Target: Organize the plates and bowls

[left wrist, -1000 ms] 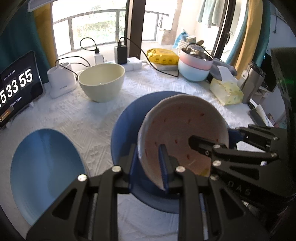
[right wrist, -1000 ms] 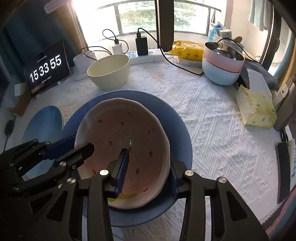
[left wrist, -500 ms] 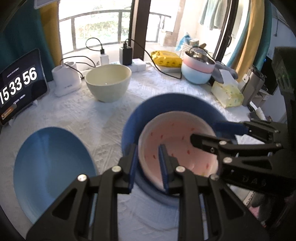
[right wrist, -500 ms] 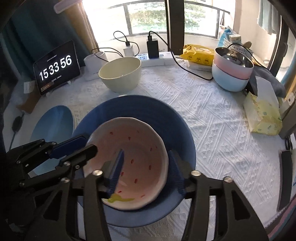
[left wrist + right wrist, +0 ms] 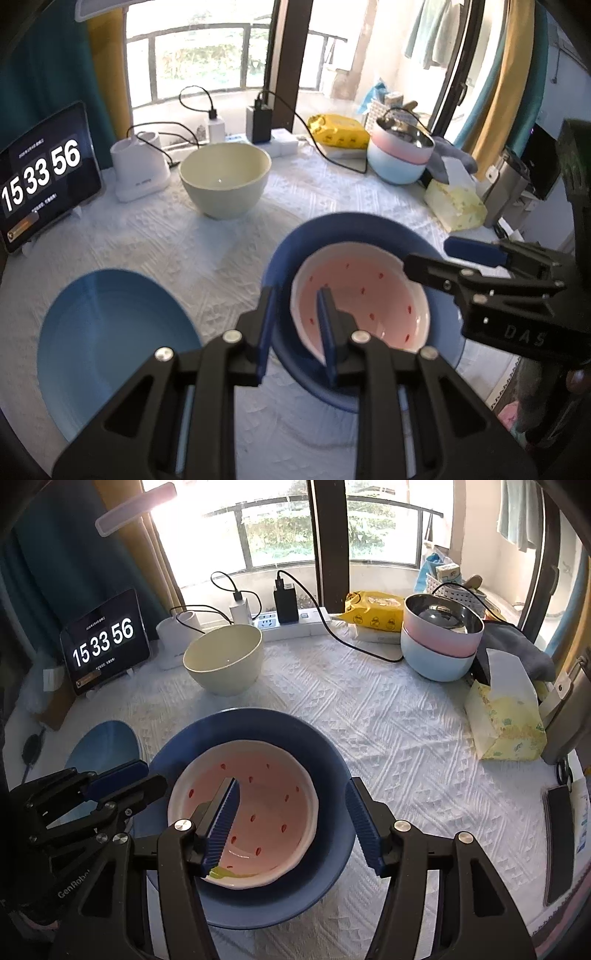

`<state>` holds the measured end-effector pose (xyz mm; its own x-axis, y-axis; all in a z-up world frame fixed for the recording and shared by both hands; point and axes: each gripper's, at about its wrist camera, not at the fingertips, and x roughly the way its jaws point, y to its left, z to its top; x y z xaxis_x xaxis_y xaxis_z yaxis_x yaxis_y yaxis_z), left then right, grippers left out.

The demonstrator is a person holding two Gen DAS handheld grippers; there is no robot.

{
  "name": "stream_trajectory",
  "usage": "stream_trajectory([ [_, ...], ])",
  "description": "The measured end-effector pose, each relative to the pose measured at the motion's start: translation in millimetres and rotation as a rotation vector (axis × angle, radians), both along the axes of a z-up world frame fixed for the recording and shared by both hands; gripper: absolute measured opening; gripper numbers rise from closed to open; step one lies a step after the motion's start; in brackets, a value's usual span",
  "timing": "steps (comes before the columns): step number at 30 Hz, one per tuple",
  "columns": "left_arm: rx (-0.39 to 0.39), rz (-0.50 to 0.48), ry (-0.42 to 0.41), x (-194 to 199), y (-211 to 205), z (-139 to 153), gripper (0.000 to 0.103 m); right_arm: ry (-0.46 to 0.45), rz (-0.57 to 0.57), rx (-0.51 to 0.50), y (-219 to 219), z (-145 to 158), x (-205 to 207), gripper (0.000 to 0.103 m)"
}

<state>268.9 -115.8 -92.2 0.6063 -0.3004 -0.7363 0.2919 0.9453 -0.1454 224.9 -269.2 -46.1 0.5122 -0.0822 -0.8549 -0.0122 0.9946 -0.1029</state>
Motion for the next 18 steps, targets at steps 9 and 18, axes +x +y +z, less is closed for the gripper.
stream_trajectory([
  [9, -0.015, 0.045, -0.038, 8, 11, 16, 0.046, -0.053, 0.01, 0.013, 4, 13, 9, 0.062],
  [18, -0.029, 0.083, -0.065, 24, 24, 27, 0.047, -0.069, -0.004, 0.033, 4, 18, 30, 0.062],
])
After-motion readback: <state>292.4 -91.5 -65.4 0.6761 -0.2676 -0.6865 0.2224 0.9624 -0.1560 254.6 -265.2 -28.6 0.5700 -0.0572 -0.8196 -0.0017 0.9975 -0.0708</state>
